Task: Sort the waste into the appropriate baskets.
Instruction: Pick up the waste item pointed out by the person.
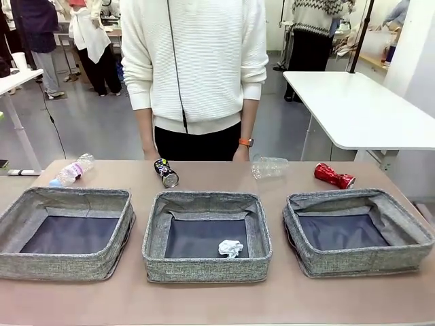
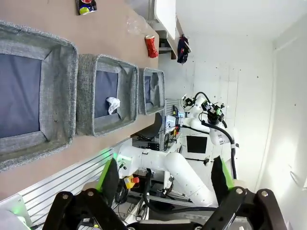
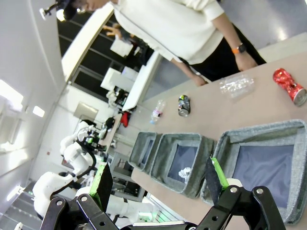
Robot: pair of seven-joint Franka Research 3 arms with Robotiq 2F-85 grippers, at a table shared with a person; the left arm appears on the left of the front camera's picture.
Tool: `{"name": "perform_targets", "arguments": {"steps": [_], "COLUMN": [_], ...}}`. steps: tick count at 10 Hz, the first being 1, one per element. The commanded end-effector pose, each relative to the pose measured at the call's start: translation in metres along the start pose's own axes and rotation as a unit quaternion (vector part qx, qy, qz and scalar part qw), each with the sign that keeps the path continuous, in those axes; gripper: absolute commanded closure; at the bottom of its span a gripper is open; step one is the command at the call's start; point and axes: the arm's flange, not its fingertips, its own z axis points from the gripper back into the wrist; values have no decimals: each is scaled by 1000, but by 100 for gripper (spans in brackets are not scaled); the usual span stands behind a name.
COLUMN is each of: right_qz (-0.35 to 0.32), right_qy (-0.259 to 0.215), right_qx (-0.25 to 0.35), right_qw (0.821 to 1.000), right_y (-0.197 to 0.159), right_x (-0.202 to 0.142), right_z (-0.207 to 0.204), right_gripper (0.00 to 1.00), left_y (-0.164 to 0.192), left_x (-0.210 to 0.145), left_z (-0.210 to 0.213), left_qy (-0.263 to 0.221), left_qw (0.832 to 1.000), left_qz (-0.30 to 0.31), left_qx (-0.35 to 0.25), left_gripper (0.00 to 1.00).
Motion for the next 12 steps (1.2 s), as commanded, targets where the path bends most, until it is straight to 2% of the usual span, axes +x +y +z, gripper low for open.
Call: {"name": "perform_targets", "arguments": {"steps": [1, 12], "right_qz": [12, 12], "right_qy": [-8, -8], "right_qx": [8, 8], "right_qw": [1000, 1000], "right_y": [1, 1], "right_x": [2, 2], "right_z": [-1, -1], "right_gripper": [0, 0], "left_y": [-1, -1], "left_x": [0, 0], "left_z": [0, 0], "left_qy": [-1, -1], "left_qw": [1000, 1000], "left_qz": [-9, -9], "left_qx": [-8, -8], "left_gripper": [0, 0]}}
